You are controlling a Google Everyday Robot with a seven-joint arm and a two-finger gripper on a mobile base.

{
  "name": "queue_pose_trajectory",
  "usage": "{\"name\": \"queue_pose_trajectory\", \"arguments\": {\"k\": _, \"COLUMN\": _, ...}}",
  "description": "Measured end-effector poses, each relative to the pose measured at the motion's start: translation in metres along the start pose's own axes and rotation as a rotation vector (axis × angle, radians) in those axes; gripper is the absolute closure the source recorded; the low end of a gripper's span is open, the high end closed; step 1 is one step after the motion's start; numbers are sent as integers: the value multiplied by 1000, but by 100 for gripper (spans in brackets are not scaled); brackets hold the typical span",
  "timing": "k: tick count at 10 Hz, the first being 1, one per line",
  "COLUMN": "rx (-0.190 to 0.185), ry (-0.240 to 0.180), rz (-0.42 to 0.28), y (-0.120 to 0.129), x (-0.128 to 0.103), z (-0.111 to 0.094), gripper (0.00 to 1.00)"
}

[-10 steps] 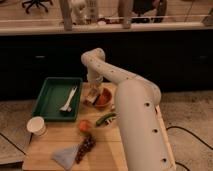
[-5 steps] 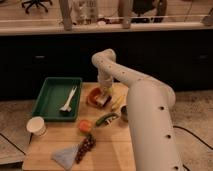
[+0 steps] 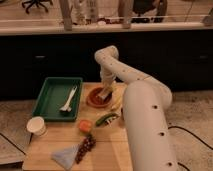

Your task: Wipe red bowl with eraser

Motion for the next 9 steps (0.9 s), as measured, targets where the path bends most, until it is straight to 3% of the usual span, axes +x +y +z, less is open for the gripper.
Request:
{"name": "queue_pose_trajectory", "arguments": {"k": 3, "rx": 25, "ry": 12, "rz": 11, "y": -18, "x": 10, "z": -2, "gripper": 100}}
{"name": "queue_pose_trajectory", "arguments": {"k": 6, "rx": 74, "ry": -24, "rz": -78, "y": -48, "x": -22, "z": -1, "gripper": 100}}
{"name": "queue_pose_trajectory", "arguments": {"k": 9, "rx": 102, "ry": -65, "rz": -177, "y": -48, "x": -55, "z": -2, "gripper": 100}}
